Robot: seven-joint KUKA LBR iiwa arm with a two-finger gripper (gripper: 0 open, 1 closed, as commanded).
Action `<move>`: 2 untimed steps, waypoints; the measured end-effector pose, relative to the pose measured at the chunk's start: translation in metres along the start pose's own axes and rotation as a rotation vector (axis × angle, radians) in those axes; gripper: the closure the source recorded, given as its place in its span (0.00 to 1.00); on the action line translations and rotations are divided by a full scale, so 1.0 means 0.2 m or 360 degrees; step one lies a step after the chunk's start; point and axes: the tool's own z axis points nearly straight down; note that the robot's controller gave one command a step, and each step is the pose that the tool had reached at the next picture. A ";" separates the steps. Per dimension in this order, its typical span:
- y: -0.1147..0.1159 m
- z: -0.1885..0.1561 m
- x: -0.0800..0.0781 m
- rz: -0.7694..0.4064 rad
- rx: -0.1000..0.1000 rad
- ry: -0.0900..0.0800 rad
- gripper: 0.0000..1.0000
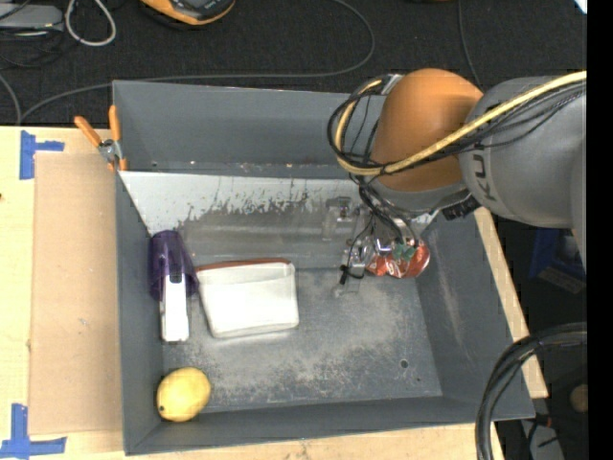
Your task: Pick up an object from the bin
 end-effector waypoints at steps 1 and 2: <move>0.00 0.00 0.00 0.0000 0.0000 0.0000 0.00; 0.23 0.38 0.08 -0.0010 -0.0003 0.0017 0.00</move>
Offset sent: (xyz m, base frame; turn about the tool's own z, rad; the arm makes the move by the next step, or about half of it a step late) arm -0.0128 0.0423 -0.0709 -0.0020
